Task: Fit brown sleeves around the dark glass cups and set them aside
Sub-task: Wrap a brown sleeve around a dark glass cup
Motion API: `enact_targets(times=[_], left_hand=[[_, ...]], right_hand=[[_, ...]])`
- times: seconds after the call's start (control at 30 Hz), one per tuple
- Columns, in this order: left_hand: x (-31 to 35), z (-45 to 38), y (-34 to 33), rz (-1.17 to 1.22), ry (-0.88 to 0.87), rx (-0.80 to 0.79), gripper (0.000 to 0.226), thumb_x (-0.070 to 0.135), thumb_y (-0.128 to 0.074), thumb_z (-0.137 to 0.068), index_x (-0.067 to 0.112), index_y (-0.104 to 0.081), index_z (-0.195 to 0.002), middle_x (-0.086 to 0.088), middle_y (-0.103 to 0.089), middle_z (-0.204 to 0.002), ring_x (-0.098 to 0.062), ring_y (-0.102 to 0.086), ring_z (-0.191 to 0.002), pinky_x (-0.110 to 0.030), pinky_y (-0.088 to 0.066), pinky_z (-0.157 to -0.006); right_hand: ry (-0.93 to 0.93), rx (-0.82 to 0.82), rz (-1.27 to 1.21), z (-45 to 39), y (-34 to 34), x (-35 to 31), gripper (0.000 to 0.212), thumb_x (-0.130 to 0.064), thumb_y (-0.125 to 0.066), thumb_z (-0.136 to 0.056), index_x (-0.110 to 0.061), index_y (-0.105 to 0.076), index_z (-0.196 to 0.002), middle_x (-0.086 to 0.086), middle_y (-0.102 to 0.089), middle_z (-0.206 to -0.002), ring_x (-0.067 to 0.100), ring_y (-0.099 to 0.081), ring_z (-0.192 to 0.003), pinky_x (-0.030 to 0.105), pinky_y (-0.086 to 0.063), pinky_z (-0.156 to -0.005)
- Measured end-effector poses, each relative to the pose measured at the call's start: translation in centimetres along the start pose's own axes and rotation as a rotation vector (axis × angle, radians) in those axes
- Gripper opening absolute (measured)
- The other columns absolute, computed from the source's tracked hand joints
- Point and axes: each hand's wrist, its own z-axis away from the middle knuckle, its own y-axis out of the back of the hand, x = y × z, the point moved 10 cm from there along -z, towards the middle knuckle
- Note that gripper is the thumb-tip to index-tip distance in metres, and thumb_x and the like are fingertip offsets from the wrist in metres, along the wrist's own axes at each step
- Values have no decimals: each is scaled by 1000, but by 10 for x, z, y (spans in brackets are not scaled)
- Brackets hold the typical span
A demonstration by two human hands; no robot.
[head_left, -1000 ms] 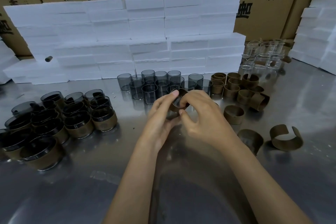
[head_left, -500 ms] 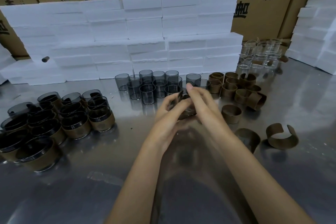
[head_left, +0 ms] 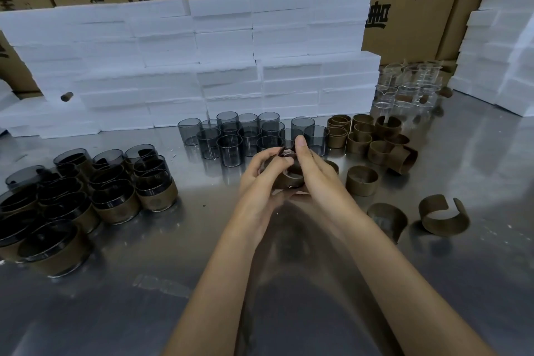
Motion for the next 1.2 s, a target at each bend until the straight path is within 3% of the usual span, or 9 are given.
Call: enact_targets(times=[0.2, 0.43, 0.63, 0.77, 0.83, 0.9, 1.0, 1.1, 1.2], left_hand=[[0, 0, 0, 26, 7, -13, 35, 5, -74, -88, 16, -70, -120, -21, -66, -129, -25, -74, -99, -45, -62, -85], [-2, -1, -1, 16, 18, -43, 53, 6, -80, -74, 14, -68, -125, -24, -63, -133, -32, -72, -108, -56, -58, -95], [-1, 0, -8, 90, 8, -77, 55, 3, -75, -79, 5, -63, -133, -27, -63, -134, -29, -74, -104, -39, -62, -81], [2, -2, -10, 9, 3, -81, 57, 29, -75, -87, 8, -59, -138, -23, -66, -131, -27, -71, -107, -38, -60, -83], [-1, -4, -5, -78, 33, -26, 64, 52, -65, -91, 9, -60, -138, -18, -69, -128, -25, -69, -115, -41, -57, -95], [-5, -7, 5, -141, 45, 63, 64, 62, -49, -97, 8, -67, -128, -12, -75, -118, -20, -70, -112, -43, -53, -101], [-4, -6, 20, -61, 34, 174, 48, 51, -42, -105, 12, -70, -100, -5, -76, -87, -13, -72, -80, -32, -54, -76], [-1, -6, 32, 12, 24, 261, 23, 35, -52, -102, 17, -65, -93, -2, -68, -84, -16, -65, -80, -30, -50, -74], [1, -5, 26, -81, 20, 259, 21, 33, -61, -96, 21, -67, -80, 7, -69, -67, -11, -64, -64, -28, -48, -67]], right_hand=[[36, 29, 23, -2, 4, -3, 52, -66, -42, -99, -28, -75, -113, -7, -78, -106, 8, -71, -106, 40, -52, -104], [31, 51, -3, -7, 8, 6, 53, -70, -45, -96, -28, -75, -111, -7, -79, -102, 6, -73, -100, 37, -56, -99], [12, 122, -94, -10, 15, 12, 48, -62, -49, -99, -24, -77, -103, -2, -79, -95, 15, -75, -96, 44, -60, -92], [73, 157, -65, -8, 13, 7, 44, -58, -46, -102, -24, -74, -98, -7, -78, -90, 9, -73, -93, 34, -57, -87], [208, 214, 65, -1, 12, -6, 36, -54, -45, -103, -28, -67, -91, -16, -73, -85, -3, -66, -86, 21, -49, -82], [320, 247, 212, 7, 9, -14, 27, -55, -44, -102, -35, -62, -98, -19, -69, -95, -7, -62, -93, 16, -46, -81], [387, 195, 306, 10, -4, -18, 37, -59, -46, -98, -29, -63, -111, -10, -64, -110, 0, -61, -102, 19, -49, -85], [202, 136, 50, 2, -10, -4, 32, -56, -55, -98, -27, -69, -100, -14, -72, -89, -2, -65, -89, 14, -47, -78], [-141, 141, -357, -4, -2, 24, 45, -55, -48, -100, -16, -70, -93, -5, -74, -74, 15, -68, -82, 30, -51, -78]])
